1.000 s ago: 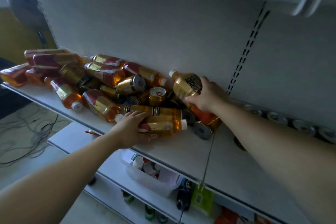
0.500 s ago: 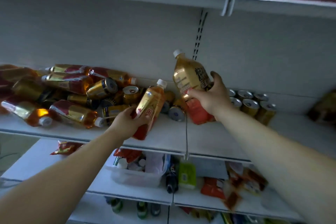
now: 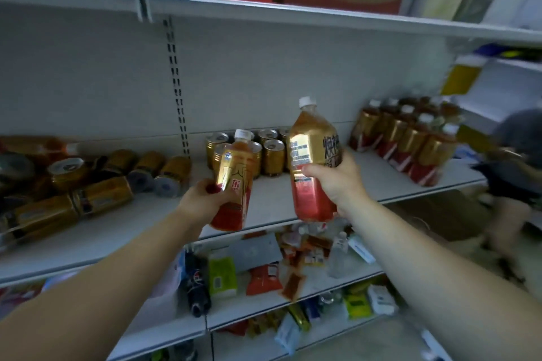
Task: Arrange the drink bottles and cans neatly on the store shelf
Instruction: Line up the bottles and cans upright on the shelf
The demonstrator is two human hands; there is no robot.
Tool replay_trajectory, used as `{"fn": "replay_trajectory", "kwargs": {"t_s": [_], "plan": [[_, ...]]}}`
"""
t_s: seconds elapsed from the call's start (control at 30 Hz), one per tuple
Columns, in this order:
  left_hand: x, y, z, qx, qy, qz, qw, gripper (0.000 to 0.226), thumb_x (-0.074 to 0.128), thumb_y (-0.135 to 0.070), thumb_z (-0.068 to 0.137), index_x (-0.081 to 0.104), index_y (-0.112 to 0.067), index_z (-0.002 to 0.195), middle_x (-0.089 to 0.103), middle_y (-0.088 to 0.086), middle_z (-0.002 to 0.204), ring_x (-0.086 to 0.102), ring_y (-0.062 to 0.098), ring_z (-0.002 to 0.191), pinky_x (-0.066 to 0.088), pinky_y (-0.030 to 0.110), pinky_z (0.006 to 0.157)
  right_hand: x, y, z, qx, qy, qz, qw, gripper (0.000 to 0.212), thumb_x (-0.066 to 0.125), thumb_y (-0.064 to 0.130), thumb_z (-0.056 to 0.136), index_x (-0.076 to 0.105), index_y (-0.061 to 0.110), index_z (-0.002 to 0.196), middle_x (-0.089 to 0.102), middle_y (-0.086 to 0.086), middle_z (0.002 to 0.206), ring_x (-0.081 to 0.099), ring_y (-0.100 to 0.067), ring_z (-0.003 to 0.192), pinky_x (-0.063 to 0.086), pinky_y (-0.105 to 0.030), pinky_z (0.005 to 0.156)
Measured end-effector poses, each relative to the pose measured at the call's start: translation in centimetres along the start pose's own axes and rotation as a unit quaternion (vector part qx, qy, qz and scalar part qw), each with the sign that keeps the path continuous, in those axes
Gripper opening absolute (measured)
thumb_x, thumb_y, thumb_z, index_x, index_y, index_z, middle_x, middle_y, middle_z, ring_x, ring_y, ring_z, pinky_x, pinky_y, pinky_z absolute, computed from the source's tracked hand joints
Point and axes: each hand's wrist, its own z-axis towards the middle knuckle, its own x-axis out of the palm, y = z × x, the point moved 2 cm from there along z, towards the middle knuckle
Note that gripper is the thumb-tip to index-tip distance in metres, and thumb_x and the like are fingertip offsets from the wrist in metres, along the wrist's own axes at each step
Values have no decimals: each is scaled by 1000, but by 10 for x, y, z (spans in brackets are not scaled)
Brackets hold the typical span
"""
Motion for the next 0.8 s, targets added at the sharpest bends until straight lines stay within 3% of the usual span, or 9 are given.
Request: {"fn": "replay_trajectory", "kwargs": {"t_s": [0.07,0.13,0.27,0.37,0.47,0.67,0.8], "plan": [[39,-8,7,2,17,-10,1000,63,81,-27,69,52,-15,123,66,6,108,65,28,97,53,51,89,-32,-16,10,1,-22,-5,1000,45,80,29,48,62,28,89,69,-2,98,67,-20,87,57,-42,81],[81,-16,12,5,30,-11,999,59,80,-23,70,50,-17,121,64,6,108,63,27,97,53,49,87,-65,-33,24,2,-44,-11,999,60,77,39,42,60,27,98,65,-3,106,65,-19,91,56,-40,83],[167,-27,20,6,48,-25,999,38,70,-7,81,52,-14,113,64,4,97,63,21,86,50,32,67,-129,-63,57,-2,-63,-31,998,76,77,40,47,53,26,117,57,-3,115,59,-21,102,51,-38,87],[216,-29,29,23,31,-32,999,37,70,-6,80,55,-15,113,66,5,104,64,25,96,54,39,78,-166,-85,80,-4,-59,-58,997,88,81,40,56,44,25,134,47,-5,127,50,-24,116,43,-46,102],[244,-29,36,32,-9,-30,999,37,73,-11,79,55,-21,110,65,2,105,63,25,99,52,45,90,-188,-107,103,-21,-42,-87,995,94,84,35,67,34,18,145,37,-7,139,37,-26,130,33,-41,110],[260,-32,57,54,-39,0,998,45,76,-3,75,54,-16,112,62,0,104,60,19,99,47,33,83,-181,-129,136,-70,-23,-79,994,91,85,29,68,36,16,144,39,-7,134,36,-21,126,27,-27,99],[259,-33,74,65,-45,16,997,50,76,1,72,51,-15,112,60,-8,98,58,11,92,45,29,81,-158,-135,157,-97,-16,-85,992,97,85,29,68,30,14,147,37,-11,136,34,-22,128,24,-24,98]]}}
